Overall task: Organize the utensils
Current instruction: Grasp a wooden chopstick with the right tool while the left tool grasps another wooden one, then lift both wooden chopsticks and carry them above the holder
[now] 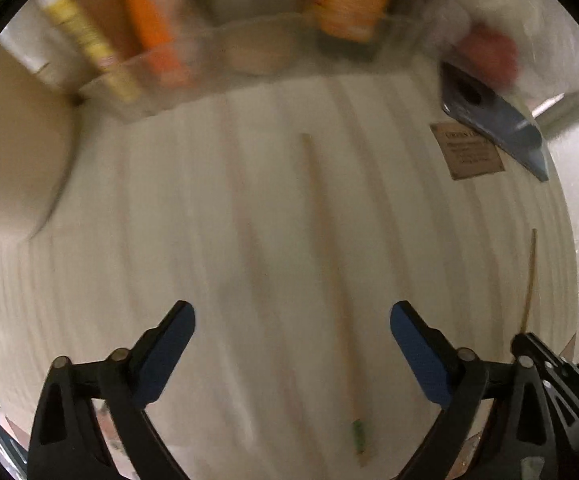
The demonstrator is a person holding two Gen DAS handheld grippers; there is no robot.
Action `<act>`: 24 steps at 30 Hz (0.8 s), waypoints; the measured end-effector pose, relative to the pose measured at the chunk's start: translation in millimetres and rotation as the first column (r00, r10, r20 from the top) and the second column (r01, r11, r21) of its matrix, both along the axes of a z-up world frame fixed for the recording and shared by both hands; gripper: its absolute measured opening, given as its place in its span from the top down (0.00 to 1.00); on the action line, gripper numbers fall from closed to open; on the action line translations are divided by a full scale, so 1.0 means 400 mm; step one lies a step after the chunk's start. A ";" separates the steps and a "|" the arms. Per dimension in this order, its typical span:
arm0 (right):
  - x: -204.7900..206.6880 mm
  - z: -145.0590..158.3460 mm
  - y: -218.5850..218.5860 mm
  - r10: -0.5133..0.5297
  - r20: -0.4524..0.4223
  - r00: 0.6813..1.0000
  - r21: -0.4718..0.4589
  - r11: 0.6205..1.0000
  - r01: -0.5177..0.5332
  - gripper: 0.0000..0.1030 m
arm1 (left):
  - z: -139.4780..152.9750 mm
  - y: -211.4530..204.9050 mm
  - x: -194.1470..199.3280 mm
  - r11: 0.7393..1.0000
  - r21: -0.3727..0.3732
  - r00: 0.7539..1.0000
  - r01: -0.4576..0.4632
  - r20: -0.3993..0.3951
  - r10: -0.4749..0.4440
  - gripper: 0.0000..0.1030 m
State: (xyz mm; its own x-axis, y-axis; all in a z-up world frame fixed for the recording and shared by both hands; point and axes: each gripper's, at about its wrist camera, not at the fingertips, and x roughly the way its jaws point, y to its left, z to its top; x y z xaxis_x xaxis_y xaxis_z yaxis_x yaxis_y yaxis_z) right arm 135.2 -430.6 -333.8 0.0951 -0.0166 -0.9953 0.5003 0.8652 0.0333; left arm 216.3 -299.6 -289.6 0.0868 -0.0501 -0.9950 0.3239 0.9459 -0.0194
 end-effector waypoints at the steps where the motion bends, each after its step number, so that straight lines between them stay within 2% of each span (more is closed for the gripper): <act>1: -0.007 0.003 -0.013 -0.009 -0.003 1.000 -0.006 1.000 0.009 0.93 | -0.010 -0.014 -0.002 1.000 0.014 1.000 0.010 -0.007 -0.010 0.31; 2: -0.019 0.008 -0.036 -0.027 -0.013 1.000 -0.016 0.999 0.027 0.93 | -0.018 -0.023 -0.005 1.000 0.022 1.000 0.022 -0.014 -0.022 0.35; 4: -0.038 0.013 -0.070 -0.059 -0.026 0.998 -0.017 0.998 0.059 0.93 | -0.009 -0.034 -0.014 0.999 0.011 0.999 0.045 0.028 -0.045 0.58; 5: -0.044 0.015 -0.081 -0.071 -0.027 0.997 -0.016 0.997 0.071 0.93 | -0.006 -0.040 -0.017 0.998 0.001 0.998 0.056 0.029 -0.056 0.65; 6: -0.051 0.020 -0.093 -0.081 -0.028 0.996 -0.018 0.997 0.081 0.93 | -0.001 -0.050 -0.021 0.997 0.006 0.997 0.071 0.035 -0.071 0.85; 7: -0.059 0.018 -0.104 -0.085 -0.028 0.996 -0.022 0.996 0.085 0.93 | 0.001 -0.058 -0.020 0.997 0.011 0.996 0.080 0.033 -0.080 0.95; 13: -0.056 0.043 -0.113 -0.062 -0.023 0.998 -0.019 0.998 0.062 0.93 | 0.006 -0.038 -0.015 0.997 0.016 0.997 0.071 0.032 -0.072 0.96; 19: 0.004 0.082 -0.018 0.030 0.003 1.000 0.011 0.999 -0.030 0.93 | 0.045 0.142 -0.016 1.000 0.017 0.998 0.001 0.058 -0.002 0.96; 24: 0.044 0.107 0.125 0.143 0.032 0.989 0.099 0.984 -0.146 0.93 | 0.071 0.340 -0.031 0.995 0.030 0.993 -0.091 0.075 0.088 0.96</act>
